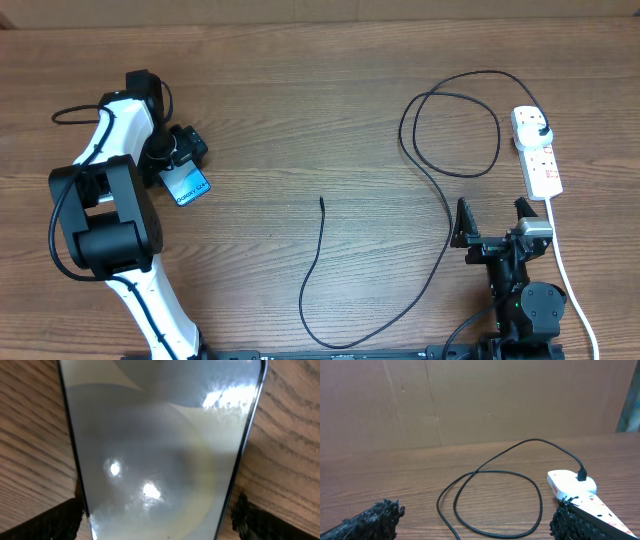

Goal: Plug charger to phone and switch on socket
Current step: 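Lower the left gripper onto the phone and close on it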

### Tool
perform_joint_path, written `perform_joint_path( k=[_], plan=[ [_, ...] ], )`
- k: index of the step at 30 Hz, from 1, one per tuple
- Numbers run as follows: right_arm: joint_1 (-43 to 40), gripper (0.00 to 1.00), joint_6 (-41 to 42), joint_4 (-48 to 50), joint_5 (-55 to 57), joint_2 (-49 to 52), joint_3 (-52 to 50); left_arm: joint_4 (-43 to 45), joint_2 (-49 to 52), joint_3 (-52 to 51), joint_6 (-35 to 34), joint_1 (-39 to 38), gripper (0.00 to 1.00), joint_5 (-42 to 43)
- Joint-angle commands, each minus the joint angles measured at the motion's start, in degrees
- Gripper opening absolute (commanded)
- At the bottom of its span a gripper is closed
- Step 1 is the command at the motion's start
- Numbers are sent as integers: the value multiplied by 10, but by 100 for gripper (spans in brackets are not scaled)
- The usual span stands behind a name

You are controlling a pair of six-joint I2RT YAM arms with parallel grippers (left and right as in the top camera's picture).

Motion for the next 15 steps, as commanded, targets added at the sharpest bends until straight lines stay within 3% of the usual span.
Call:
perform_joint_path(
  k=[1,15],
  plan=[
    [3,100,0,3,4,-6,-6,12,11,-33,-10,-4,100,0],
    [3,100,0,3,4,-6,-6,33,11,-40,-20,-4,100,0]
  ],
)
